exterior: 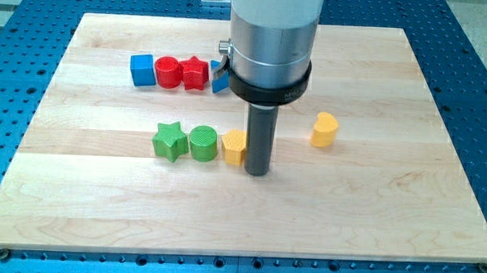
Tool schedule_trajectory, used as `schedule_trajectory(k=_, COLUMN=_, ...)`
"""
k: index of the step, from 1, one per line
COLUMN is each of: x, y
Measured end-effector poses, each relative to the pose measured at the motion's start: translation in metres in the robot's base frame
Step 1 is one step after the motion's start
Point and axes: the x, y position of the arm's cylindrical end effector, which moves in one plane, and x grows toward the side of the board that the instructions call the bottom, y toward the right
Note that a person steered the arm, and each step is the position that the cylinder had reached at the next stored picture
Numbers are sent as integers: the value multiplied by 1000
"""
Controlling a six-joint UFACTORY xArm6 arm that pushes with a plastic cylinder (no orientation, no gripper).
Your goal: Make horizontal line out of green blocks and yellow blocks
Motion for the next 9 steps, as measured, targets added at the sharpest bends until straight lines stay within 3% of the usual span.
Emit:
schedule_trajectory(k=2, x=15, y=136)
schedule_trajectory(k=3, x=-21, y=171)
schedule_trajectory(k=5, x=-110, y=147)
schedule_trajectory(k=6, x=-120, y=96)
schedule_trajectory(k=8, x=-42, y=73)
schedule_trajectory(k=9, x=-39, y=91)
